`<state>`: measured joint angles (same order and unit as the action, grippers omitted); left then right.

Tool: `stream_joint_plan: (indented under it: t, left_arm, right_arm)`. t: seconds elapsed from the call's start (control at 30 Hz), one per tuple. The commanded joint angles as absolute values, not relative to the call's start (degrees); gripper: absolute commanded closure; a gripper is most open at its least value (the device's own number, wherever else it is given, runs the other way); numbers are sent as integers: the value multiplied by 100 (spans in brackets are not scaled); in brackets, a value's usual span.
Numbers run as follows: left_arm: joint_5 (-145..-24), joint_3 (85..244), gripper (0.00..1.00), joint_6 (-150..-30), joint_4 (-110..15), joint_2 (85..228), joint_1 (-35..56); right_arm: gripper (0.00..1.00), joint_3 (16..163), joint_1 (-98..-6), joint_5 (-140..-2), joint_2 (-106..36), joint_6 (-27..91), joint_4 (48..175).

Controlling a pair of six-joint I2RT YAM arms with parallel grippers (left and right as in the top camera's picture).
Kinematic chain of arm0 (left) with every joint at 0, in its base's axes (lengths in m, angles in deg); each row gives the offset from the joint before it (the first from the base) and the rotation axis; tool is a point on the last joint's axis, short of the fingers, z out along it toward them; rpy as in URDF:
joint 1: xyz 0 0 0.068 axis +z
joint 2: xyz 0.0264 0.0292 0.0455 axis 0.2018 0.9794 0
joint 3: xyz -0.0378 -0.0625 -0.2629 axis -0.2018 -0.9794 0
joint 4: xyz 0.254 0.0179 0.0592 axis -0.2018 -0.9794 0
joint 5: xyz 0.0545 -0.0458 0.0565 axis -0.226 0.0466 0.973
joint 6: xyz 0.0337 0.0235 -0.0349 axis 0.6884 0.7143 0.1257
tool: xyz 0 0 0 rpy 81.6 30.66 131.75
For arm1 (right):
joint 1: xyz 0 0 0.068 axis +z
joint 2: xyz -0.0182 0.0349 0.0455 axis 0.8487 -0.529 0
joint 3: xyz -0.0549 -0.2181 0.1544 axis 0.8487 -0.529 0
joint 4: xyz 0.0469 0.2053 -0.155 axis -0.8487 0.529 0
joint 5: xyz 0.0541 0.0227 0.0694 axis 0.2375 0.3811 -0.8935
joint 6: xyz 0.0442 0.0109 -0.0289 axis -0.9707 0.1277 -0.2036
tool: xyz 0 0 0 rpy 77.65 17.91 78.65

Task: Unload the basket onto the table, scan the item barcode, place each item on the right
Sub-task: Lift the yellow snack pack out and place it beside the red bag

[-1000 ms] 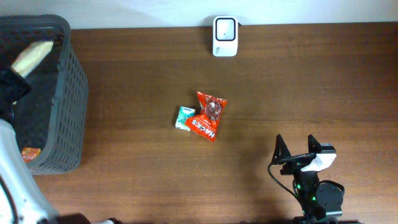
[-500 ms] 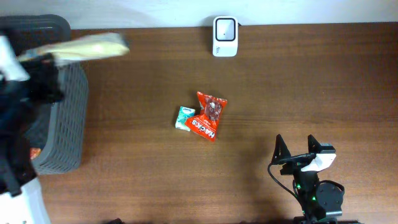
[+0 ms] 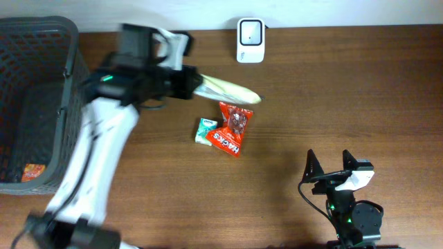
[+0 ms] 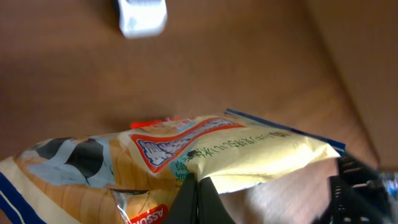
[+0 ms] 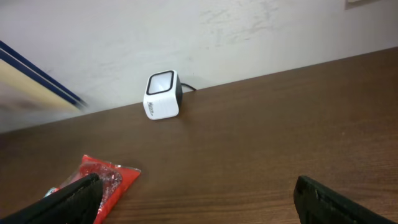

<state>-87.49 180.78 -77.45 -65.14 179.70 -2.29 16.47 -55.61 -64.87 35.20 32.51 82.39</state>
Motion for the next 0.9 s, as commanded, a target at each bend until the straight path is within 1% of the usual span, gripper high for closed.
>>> stream_joint_plan:
  t: [0.0, 0.17, 0.27, 0.3, 0.33, 0.37, 0.43, 0.47, 0.5, 0.57, 0.67, 0.8, 0.87]
  left_arm:
    - [-8716, 18131, 100, -7793, -6411, 18825, -760]
    - [-8694, 18131, 100, -7796, -6199, 19601, -1187]
    - [-8694, 18131, 99, -7796, -6108, 19826, -1298]
    - [-8694, 18131, 83, -7793, -6105, 19826, -1298]
    - [-8694, 18133, 50, -7796, -6103, 19826, -1296]
    - [-8696, 18166, 37, -7796, -6112, 19804, -1292]
    - [-8696, 18286, 22, -7796, -6162, 19793, -1263]
    - [-8696, 18415, 18, -7793, -6252, 19788, -1237]
    - [-8692, 18625, 9, -7793, -6427, 19782, -1180]
    - [-8648, 19210, 0, -7791, -6932, 19758, -1031]
    - [-8213, 20336, 1, -7678, -7911, 19749, -778]
    - [-6749, 22185, 1, -7662, -9478, 19749, -520]
    - [-6209, 22872, 1, -7664, -9972, 19749, -404]
  right_arm:
    - [1, 1621, -5534, -6561, 3538, 3206, 8265]
    - [1, 1621, -5534, -6561, 3538, 3206, 8265]
    - [1, 1621, -5534, -6561, 3538, 3206, 8265]
    - [2, 1621, -5534, -6561, 3538, 3206, 8265]
    - [1, 1621, -5534, -6561, 3538, 3203, 8265]
    - [1, 1621, -5534, -6561, 3538, 3203, 8265]
    - [2, 1621, -5534, -6561, 3538, 3203, 8265]
    - [1, 1621, -5534, -6561, 3538, 3203, 8265]
    - [2, 1621, -5534, -6561, 3538, 3203, 8265]
    - [1, 1621, -5534, -6561, 3538, 3203, 8263]
    - [2, 1621, -5534, -6561, 3538, 3203, 8265]
    - [1, 1621, -5534, -6561, 3538, 3206, 8265]
    - [2, 1621, -5534, -6561, 3538, 3203, 8265]
